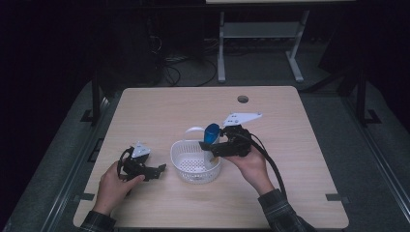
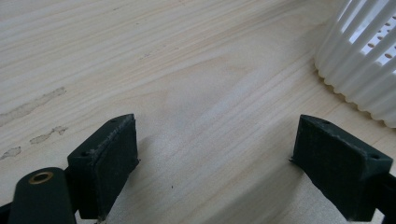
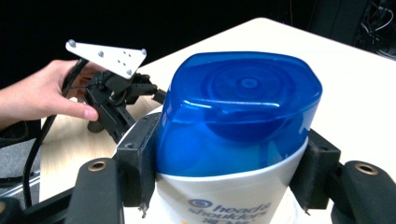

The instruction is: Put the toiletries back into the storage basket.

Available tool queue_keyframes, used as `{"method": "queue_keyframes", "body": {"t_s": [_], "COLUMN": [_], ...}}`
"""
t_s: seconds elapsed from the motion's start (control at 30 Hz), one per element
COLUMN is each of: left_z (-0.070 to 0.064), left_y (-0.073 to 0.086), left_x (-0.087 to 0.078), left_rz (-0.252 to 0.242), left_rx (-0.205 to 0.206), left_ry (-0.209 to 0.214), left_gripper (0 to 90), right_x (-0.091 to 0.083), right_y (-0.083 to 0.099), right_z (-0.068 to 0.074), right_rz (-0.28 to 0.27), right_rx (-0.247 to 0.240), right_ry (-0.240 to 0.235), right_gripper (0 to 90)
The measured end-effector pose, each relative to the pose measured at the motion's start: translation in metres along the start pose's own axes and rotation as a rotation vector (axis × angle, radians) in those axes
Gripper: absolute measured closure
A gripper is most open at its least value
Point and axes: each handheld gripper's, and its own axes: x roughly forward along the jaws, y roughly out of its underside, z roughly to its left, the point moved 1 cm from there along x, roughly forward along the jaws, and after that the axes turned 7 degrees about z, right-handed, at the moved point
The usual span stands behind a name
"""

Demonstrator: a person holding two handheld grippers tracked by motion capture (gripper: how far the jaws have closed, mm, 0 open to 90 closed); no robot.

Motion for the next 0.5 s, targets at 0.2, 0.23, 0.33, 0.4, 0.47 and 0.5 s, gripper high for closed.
{"method": "queue_keyframes", "body": {"t_s": [0.2,0.23,0.33,0.4,0.47,0.5], "left_z": [0.000,0.000,0.000,0.000,0.000,0.000], "left_y": [0.000,0.000,0.000,0.000,0.000,0.000], "left_x": [0.000,0.000,0.000,0.000,0.000,0.000], "left_rz": [0.000,0.000,0.000,0.000,0.000,0.002], "left_rx": [-0.002,-0.001,-0.002,-0.002,-0.002,-0.001], "left_ry": [0.000,0.001,0.001,0.001,0.001,0.001], "left_gripper": [13.0,13.0,13.0,13.0,13.1,13.0], "right_x": [0.007,0.008,0.011,0.013,0.015,0.015], "right_y": [0.007,0.007,0.009,0.010,0.012,0.013], "right_z": [-0.003,-0.003,-0.003,-0.003,-0.003,-0.003], "right_rz": [0.026,0.032,0.046,0.055,0.062,0.061], "right_rx": [0.004,0.003,-0.002,-0.007,-0.007,-0.006], "right_ry": [0.005,0.006,0.004,0.006,0.007,0.006], "right_gripper": [35.0,35.0,35.0,35.0,34.9,35.0]}}
